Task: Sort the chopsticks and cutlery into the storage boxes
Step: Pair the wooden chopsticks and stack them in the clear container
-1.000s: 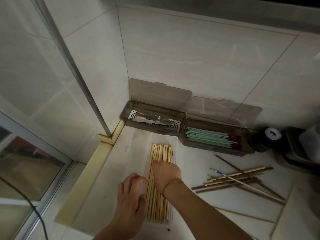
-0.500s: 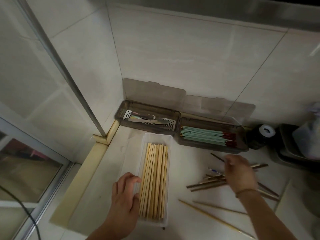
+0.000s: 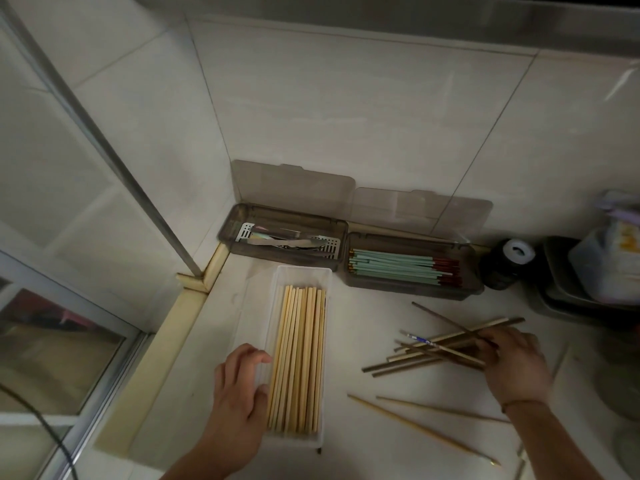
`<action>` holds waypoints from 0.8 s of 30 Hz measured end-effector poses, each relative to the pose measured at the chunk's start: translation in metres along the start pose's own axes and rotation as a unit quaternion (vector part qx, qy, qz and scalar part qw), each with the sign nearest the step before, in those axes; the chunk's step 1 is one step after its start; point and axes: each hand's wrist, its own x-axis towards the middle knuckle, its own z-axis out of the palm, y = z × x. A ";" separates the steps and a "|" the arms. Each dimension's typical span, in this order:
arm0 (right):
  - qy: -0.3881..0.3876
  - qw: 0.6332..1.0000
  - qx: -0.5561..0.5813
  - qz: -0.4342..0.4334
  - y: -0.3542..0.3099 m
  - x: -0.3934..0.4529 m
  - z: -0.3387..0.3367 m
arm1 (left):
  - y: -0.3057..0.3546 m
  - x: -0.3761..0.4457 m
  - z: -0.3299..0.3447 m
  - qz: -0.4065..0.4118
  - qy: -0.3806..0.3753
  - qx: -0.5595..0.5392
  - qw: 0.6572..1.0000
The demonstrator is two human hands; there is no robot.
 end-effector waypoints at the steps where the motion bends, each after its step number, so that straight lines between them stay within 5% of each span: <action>1: 0.029 0.999 0.038 -0.022 -0.010 0.001 -0.005 | 0.000 0.000 0.000 0.000 0.002 0.000 1.000; 4: 0.054 0.977 0.206 -0.019 -0.060 0.003 -0.025 | 0.000 0.000 0.001 -0.008 0.005 0.001 1.000; 8: 0.092 0.897 0.429 -0.047 -0.152 -0.003 -0.061 | -0.002 0.000 0.001 -0.008 0.005 -0.002 1.000; 11: -0.026 0.870 0.480 -0.109 -0.217 -0.015 -0.066 | -0.004 0.000 0.003 -0.014 0.008 -0.009 1.000; 16: -0.133 0.942 0.157 -0.266 -0.271 -0.039 -0.017 | -0.009 0.000 0.003 -0.014 0.012 -0.029 0.999; 21: -0.290 0.910 -0.072 -0.286 -0.283 -0.040 0.007 | -0.009 -0.001 0.004 -0.008 0.020 -0.041 0.999; 24: -0.321 0.889 -0.146 -0.292 -0.286 -0.040 0.007 | -0.009 0.000 0.004 -0.007 0.020 -0.044 0.999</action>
